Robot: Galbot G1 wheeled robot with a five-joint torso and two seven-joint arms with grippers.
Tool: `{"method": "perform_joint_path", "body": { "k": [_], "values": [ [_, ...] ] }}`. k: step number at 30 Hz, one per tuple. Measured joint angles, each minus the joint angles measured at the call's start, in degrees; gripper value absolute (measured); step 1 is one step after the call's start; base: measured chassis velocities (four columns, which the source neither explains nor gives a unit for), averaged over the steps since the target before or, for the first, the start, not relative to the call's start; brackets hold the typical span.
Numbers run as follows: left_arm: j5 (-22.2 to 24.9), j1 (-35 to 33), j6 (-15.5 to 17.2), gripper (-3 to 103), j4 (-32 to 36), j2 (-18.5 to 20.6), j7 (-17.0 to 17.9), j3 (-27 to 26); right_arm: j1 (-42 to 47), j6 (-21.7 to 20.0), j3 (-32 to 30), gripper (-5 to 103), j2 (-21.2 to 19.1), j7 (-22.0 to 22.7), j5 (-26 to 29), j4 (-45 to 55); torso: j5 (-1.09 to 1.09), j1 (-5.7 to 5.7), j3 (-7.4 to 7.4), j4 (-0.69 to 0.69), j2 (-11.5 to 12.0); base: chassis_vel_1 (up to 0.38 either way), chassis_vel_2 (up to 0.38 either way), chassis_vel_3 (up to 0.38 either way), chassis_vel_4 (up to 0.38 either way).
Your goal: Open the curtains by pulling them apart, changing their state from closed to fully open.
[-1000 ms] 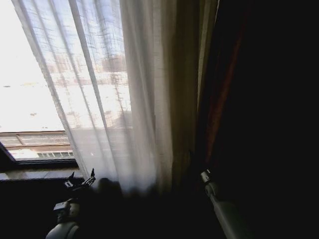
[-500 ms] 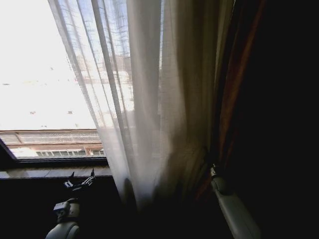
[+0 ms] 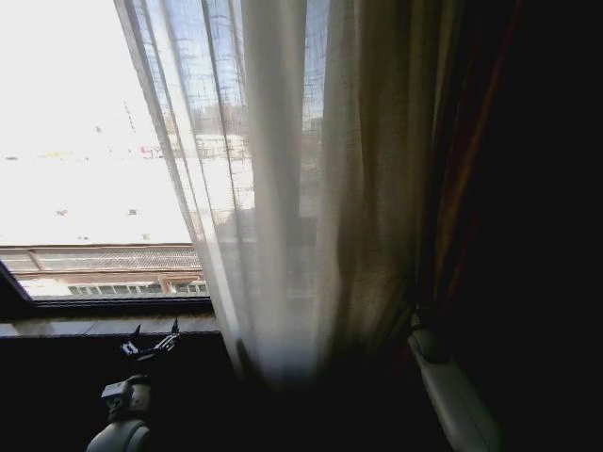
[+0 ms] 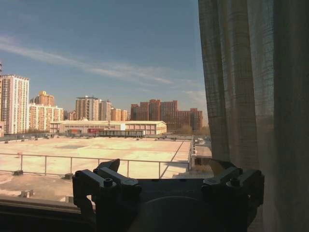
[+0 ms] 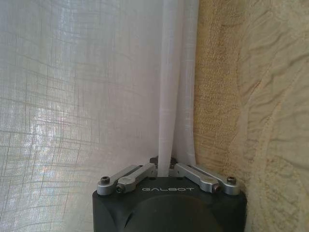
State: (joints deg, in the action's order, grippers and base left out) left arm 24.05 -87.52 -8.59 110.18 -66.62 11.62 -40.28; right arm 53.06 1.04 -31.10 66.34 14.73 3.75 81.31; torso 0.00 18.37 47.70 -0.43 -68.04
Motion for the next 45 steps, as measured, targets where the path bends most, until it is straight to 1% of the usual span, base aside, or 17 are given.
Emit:
{"method": "perform_joint_path", "body": {
  "k": [1, 3, 5, 9, 11, 15, 17, 18, 19, 20, 22, 23, 24, 26, 28, 30, 45],
  "values": [
    [0.0, 0.0, 0.0, 100, 0.0, 0.0, 0.0, 0.0, 1.59, -0.79, 0.55, 0, 0.05, -0.21, 0.89, 2.35, 0.0, 0.0, 0.0, 0.01, 0.0, 0.0, 0.0, 0.0, 0.0],
    [0.0, 0.0, 0.0, 100, 0.0, 0.0, 0.0, 0.0, 3.88, -1.64, 1.15, 11, 0.06, -1.43, 3.94, 5.5, 0.0, 0.0, 0.0, 0.01, 0.0, 0.0, 0.0, 0.0, 0.0],
    [0.0, 0.0, 0.0, 100, 0.0, 0.0, 0.0, 0.01, 5.1, -1.83, 1.42, 11, 0.07, -2.21, 5.82, 7.06, 0.0, 0.0, 0.0, 0.0, 0.0, 0.0, 0.0, 0.0, 0.0],
    [0.0, 0.0, 0.0, 100, 0.0, 0.0, 0.0, 0.01, 10.06, -1.24, 1.84, 32, 0.37, -4.38, 10.43, 12.86, 0.0, 0.0, 0.0, 0.01, 0.0, 0.0, 0.0, 0.0, 0.0],
    [0.0, 0.0, 0.0, 100, 0.0, 0.0, 0.0, 0.01, 10.85, -1.17, 1.86, 32, 0.37, -4.75, 10.71, 13.56, -0.01, 0.0, -0.01, 0.02, 0.0, 0.0, 0.0, 0.0, 0.0],
    [0.0, 0.0, -0.01, 100, 0.0, 0.0, 0.0, 0.0, 16.34, 0.25, 1.99, 54, 0.33, -6.57, 11.02, 17.13, -0.01, 0.0, -0.01, 0.0, 0.0, 0.0, 0.0, 0.0, 0.0],
    [0.0, 0.0, 0.0, 100, 0.0, 0.0, 0.0, 0.01, 17.32, 0.55, 2.04, 54, 0.33, -6.89, 10.95, 17.59, 0.0, 0.0, -0.01, 0.0, 0.0, 0.0, 0.0, 0.0, 0.0],
    [0.0, 0.0, 0.0, 100, 0.0, 0.0, 0.0, 0.0, 18.77, 1.28, 2.18, 65, 0.32, -7.47, 10.43, 18.21, 0.0, 0.0, -0.01, -0.01, 0.0, 0.0, 0.0, 0.0, 0.0],
    [0.0, 0.0, 0.0, 100, 0.0, 0.0, 0.0, 0.01, 19.21, 1.72, 2.23, 65, 0.32, -7.65, 10.14, 18.39, 0.0, -0.01, -0.01, -0.01, 0.0, 0.0, 0.0, 0.0, 0.0],
    [0.0, 0.0, 0.0, 100, 0.0, 0.0, 0.0, 0.0, 19.66, 2.12, 2.26, 71, 0.37, -7.78, 9.79, 18.56, 0.0, 0.0, -0.01, 0.0, 0.0, 0.0, 0.0, 0.0, 0.0],
    [0.0, 0.0, 0.0, 100, 0.0, 0.0, 0.0, 0.0, 19.74, 2.18, 2.26, 71, 0.39, -7.81, 9.74, 18.61, 0.0, 0.0, -0.01, 0.01, 0.0, 0.0, 0.0, 0.0, 0.0],
    [0.0, 0.0, 0.0, 100, 0.0, 0.0, 0.0, 0.0, 20.08, 2.57, 2.24, 82, 0.45, -7.85, 9.67, 18.86, 0.0, 0.0, -0.01, 0.02, 0.0, 0.0, 0.0, 0.0, 0.0],
    [0.0, 0.0, 0.0, 100, 0.0, 0.0, 0.0, 0.0, 20.23, 2.89, 2.16, 88, 0.52, -7.85, 9.67, 18.97, 0.0, 0.0, -0.01, 0.02, 0.0, 0.0, 0.0, 0.0, 0.0],
    [0.0, 0.0, -0.01, 100, 0.0, 0.0, 0.0, 0.0, 20.29, 3.13, 2.04, 88, 0.56, -7.84, 9.68, 19.01, 0.0, 0.0, -0.01, 0.01, 0.0, 0.0, 0.0, 0.0, 0.0],
    [0.0, 0.0, 0.0, 100, 0.0, 0.0, 0.0, 0.0, 20.5, 3.66, 1.54, 97, 0.62, -7.76, 9.96, 19.27, 0.0, 0.0, -0.01, 0.02, 0.0, 0.0, 0.0, 0.0, 0.0],
    [0.0, 0.0, 0.0, 100, 0.0, 0.0, 0.0, 0.0, 20.92, 3.98, 1.19, 100, 0.59, -7.73, 10.61, 19.66, 0.0, 0.0, -0.01, 0.01, 0.0, 0.0, 0.0, 0.0, 0.0],
    [0.0, 0.0, 0.0, 100, 0.0, 0.0, 0.0, 0.0, 22.43, 5.11, 0.69, 100, 1.01, -10.75, 11.41, 20.6, 0.0, 0.0, 0.0, 0.01, 0.0, 0.0, 0.0, 0.0, 0.0]
  ]
}}
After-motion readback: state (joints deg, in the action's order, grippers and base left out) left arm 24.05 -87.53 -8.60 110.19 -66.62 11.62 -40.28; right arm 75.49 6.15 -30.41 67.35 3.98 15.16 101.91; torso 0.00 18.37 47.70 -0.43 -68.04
